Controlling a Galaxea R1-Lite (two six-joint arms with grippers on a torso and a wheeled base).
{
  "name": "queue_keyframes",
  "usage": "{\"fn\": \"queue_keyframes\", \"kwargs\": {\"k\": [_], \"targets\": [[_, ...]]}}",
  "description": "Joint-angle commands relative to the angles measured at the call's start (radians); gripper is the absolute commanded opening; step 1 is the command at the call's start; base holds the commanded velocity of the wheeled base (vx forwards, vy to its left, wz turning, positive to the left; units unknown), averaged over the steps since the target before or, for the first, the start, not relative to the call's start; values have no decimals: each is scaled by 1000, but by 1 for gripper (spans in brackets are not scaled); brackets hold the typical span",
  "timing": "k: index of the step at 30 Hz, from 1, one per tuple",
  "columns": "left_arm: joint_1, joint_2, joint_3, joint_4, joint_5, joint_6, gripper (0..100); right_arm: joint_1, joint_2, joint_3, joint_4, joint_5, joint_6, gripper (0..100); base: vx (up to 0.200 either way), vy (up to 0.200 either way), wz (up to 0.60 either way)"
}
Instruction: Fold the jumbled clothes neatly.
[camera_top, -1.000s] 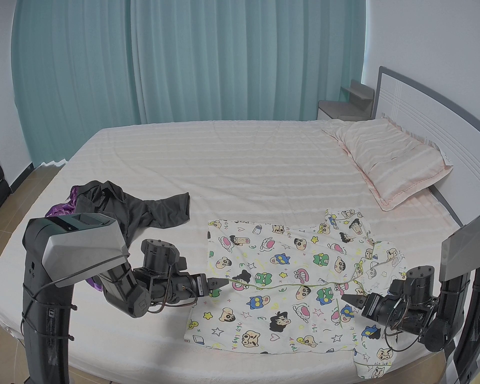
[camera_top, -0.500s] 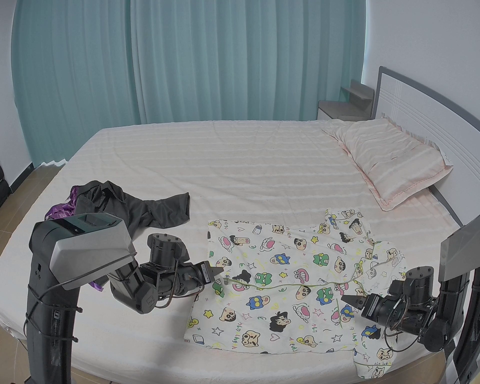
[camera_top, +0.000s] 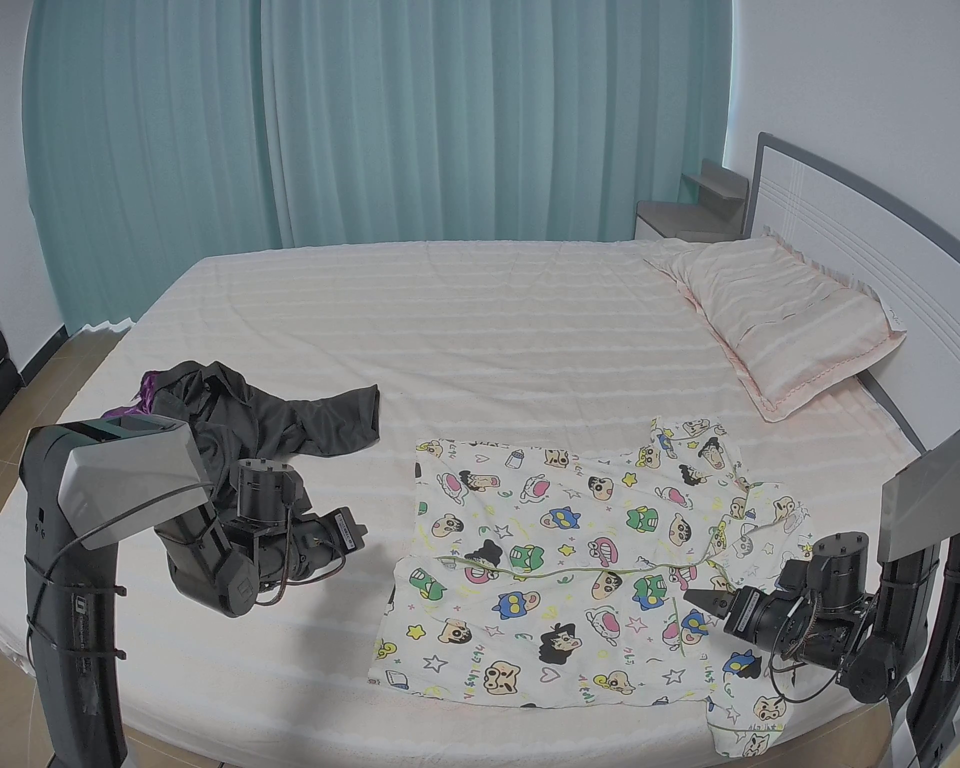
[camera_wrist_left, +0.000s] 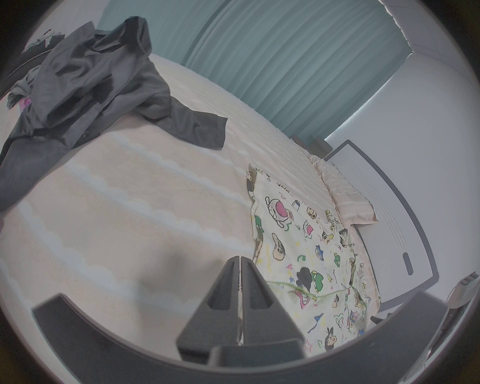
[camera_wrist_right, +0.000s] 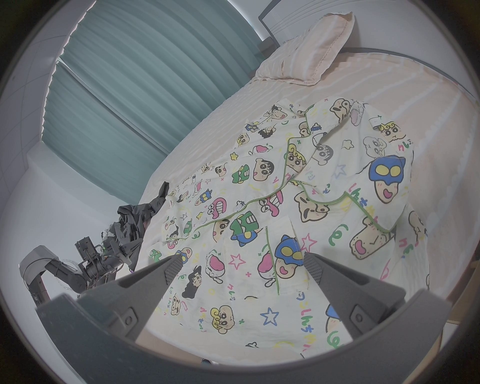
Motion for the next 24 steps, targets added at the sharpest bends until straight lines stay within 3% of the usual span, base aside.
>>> {"fn": "queue_keyframes", "kwargs": {"k": [1,7,11,18,24], "targets": [[29,-70,84,4,-1,-11,0,-16,-6,18,-15,-6,-5,100,0,0,0],[16,-200,255,-2,-2,-108,0,-76,-29,18,-15,-41,-30,100,0,0,0],[-65,-294,393,-2,-1,-215,0,-130,-40,18,-13,-42,-79,100,0,0,0],[-174,-300,460,0,18,-267,0,-151,-37,18,-13,-42,-91,100,-200,0,0],[-252,-225,468,3,114,-273,0,-154,-38,18,-13,-42,-91,100,-167,0,0]]}}
